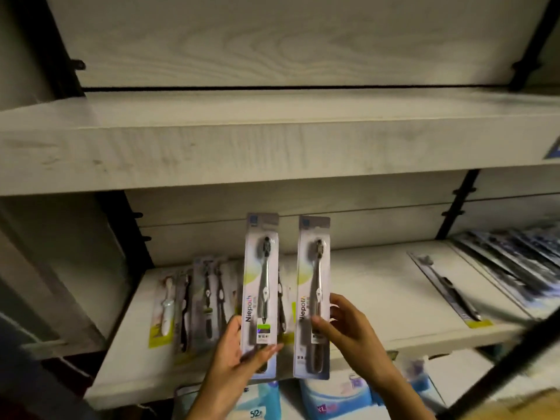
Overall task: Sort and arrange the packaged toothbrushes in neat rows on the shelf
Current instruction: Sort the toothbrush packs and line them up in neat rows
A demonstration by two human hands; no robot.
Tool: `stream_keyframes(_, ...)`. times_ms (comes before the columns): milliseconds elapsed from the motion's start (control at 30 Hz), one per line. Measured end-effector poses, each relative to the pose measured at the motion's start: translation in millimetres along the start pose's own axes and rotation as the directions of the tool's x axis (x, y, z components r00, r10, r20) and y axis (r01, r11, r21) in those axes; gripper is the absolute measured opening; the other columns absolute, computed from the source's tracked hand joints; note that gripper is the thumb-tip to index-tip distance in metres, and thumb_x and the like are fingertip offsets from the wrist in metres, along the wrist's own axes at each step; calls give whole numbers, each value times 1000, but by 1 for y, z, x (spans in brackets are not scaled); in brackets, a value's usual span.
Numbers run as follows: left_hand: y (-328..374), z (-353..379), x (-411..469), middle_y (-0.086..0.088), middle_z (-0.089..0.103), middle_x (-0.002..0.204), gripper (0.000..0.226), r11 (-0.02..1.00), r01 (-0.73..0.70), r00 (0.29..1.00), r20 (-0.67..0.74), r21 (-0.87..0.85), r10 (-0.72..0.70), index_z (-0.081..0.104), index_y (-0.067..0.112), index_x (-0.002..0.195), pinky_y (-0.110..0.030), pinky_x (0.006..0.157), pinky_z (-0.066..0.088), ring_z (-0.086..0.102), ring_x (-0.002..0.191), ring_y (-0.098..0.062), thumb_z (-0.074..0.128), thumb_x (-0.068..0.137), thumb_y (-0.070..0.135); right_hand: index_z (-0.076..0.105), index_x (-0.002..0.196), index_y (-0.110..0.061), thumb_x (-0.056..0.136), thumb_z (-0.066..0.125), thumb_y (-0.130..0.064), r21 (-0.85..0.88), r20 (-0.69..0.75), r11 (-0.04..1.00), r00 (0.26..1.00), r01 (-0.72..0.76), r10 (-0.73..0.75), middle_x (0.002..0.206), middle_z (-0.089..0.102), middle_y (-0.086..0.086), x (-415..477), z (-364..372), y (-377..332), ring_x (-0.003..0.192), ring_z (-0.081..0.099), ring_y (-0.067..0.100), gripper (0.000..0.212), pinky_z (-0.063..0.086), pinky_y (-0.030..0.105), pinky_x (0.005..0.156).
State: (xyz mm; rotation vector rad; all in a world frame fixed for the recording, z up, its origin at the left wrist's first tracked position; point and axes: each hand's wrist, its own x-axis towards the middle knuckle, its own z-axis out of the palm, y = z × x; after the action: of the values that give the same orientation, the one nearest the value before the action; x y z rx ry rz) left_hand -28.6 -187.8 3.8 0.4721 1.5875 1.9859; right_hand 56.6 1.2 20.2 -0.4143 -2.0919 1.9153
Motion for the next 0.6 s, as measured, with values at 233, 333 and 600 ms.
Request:
stream_keyframes(233, -50, 140, 16, -14, 71, 103, 98, 997, 5, 1000, -20, -73, -6, 53, 5, 113, -33, 76, 57, 68, 88, -22, 96, 26, 20, 56, 112, -18, 81, 66, -21, -78, -7, 997, 1000, -4, 4, 97, 73, 5, -25, -136, 16, 86, 68, 36, 33, 55, 50, 80)
stream_keyframes(333, -53, 200, 15, -14, 72, 97, 98, 997, -36, 998, -51, -73, 32, 54, 5, 109, -29, 75, 57, 69, 87, -21, 97, 25, 30, 56, 113, -21, 81, 67, -24, -128, 38, 992, 999, -1, 6, 98, 73, 1, -36, -188, 16, 85, 69, 31, 34, 55, 47, 81)
stream_keyframes(600, -57, 290, 5, -15, 69, 109, 87, 999, 8, 998, -56, -51, -11, 51, 9, 120, -34, 85, 55, 66, 102, -29, 90, 42, 10, 53, 115, -25, 74, 65, -33, -100, 107, 995, 994, 14, -3, 102, 72, -6, -65, -272, 5, 89, 70, 20, 43, 58, 37, 81)
